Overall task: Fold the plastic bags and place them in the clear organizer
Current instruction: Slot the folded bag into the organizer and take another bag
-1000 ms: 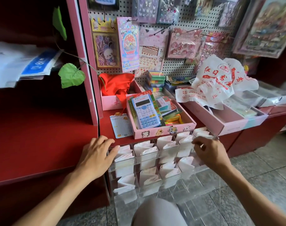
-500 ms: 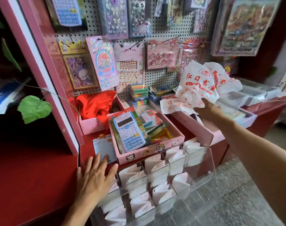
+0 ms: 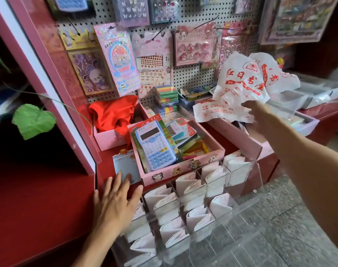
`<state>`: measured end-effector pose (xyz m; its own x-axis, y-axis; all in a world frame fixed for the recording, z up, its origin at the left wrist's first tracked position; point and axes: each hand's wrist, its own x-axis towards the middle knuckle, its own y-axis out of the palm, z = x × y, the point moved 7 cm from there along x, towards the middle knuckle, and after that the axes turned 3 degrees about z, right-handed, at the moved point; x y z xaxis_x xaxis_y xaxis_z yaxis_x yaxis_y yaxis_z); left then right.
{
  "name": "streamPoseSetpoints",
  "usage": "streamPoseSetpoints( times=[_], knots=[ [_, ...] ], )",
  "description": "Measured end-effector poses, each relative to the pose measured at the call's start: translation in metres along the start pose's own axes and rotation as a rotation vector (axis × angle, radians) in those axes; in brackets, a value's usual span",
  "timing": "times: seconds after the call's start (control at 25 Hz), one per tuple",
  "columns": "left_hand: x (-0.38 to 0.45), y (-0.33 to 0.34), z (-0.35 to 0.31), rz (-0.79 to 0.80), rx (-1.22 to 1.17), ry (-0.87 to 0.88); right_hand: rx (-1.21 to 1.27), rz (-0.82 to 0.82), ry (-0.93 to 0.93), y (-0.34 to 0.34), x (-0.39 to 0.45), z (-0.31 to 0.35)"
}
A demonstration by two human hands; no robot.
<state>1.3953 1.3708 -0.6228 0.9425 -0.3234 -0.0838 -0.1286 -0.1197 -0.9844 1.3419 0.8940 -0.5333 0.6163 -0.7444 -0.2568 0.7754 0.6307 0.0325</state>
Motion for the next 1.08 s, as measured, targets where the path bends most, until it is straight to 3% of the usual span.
streamPoseSetpoints(
  times=[0.32, 0.52, 0.64, 0.96, 1.08],
  knots=[
    [-0.003, -0.003, -0.001, 0.003, -0.017, 0.000, 0.013, 0.033, 0.071, -0.007, -0.003, -0.021],
    [-0.005, -0.003, -0.001, -0.008, -0.021, 0.004, 0.251, 0.030, 0.019, 0.002, -0.010, -0.010],
    [-0.003, -0.003, -0.002, -0.024, -0.025, 0.011, 0.191, 0.017, -0.073, 0.023, -0.020, 0.013],
    [-0.007, -0.004, -0.001, -0.048, -0.062, 0.030, -0.050, 0.613, -0.097, 0.142, -0.156, 0.011],
    [-0.015, -0.016, -0.001, -0.171, -0.296, 0.051, -0.326, 0.727, -0.132, 0.163, -0.221, -0.003]
  ],
)
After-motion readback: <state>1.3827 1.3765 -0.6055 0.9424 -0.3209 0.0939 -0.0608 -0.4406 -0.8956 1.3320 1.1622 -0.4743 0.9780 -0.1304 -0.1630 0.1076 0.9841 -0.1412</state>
